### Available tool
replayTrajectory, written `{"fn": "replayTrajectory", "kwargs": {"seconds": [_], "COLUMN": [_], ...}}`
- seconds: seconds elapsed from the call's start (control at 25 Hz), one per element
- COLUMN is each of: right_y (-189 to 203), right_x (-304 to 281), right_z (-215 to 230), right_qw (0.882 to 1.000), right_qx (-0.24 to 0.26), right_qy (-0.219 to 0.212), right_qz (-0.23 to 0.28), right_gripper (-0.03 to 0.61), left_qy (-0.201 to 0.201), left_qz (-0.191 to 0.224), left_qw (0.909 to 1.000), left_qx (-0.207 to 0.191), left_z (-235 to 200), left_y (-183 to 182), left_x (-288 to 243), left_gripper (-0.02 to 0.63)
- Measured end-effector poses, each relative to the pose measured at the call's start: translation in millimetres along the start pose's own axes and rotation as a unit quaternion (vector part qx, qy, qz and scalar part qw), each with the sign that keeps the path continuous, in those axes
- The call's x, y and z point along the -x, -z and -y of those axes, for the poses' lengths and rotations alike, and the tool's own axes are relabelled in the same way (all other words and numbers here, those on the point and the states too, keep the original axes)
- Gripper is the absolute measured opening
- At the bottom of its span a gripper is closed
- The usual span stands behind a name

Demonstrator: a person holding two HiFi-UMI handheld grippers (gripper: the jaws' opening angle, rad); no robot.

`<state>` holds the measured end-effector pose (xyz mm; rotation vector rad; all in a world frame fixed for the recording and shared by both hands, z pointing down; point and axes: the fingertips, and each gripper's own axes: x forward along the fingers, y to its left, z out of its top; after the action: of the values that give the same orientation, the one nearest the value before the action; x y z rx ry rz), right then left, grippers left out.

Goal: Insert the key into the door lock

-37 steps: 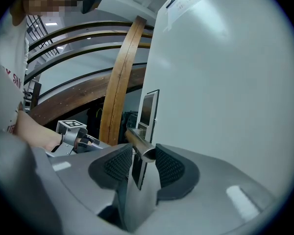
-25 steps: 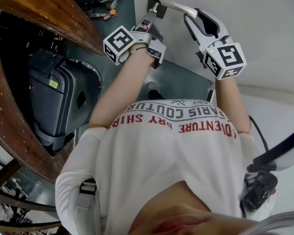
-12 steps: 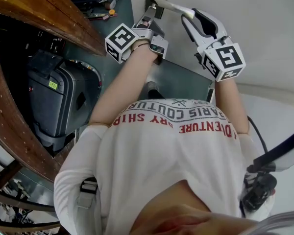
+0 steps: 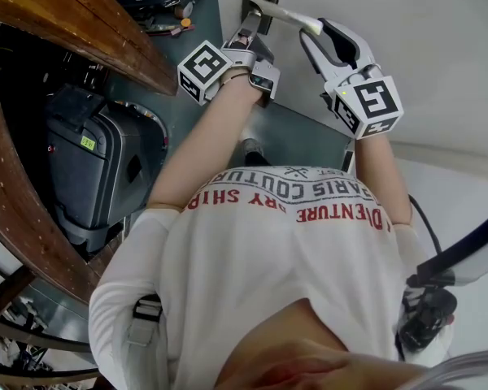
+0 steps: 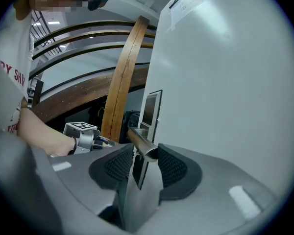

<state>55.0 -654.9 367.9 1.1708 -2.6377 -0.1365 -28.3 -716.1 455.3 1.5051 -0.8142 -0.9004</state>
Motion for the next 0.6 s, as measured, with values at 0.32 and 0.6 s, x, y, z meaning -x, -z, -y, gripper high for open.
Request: {"fn": "replayTrajectory", "kwargs": {"seconds": [0.32,0.6], "right_y": [5.1,-1.1], "right_x": [20.3,102.0], "right_z": [-0.1,-96.1], "right_qw": [0.999,0.996], "right_qx": [-0.026,-0.081], "right_qy": [0.029,-0.041], "right_qz": [-0.021,-0.024], "right_gripper": [0.14,0.012], "left_qy": [0.009,0.09], "left_qz": [-0.079,-0.252], "left_qw": [0.9817,0.8143], "left_qx": [-0.173,-0.515], "left_z": [17.9,96.9], "left_y": [11.1,101.6], "left_x": [36.7,168.7], "left_gripper": [0.06,0.057]}}
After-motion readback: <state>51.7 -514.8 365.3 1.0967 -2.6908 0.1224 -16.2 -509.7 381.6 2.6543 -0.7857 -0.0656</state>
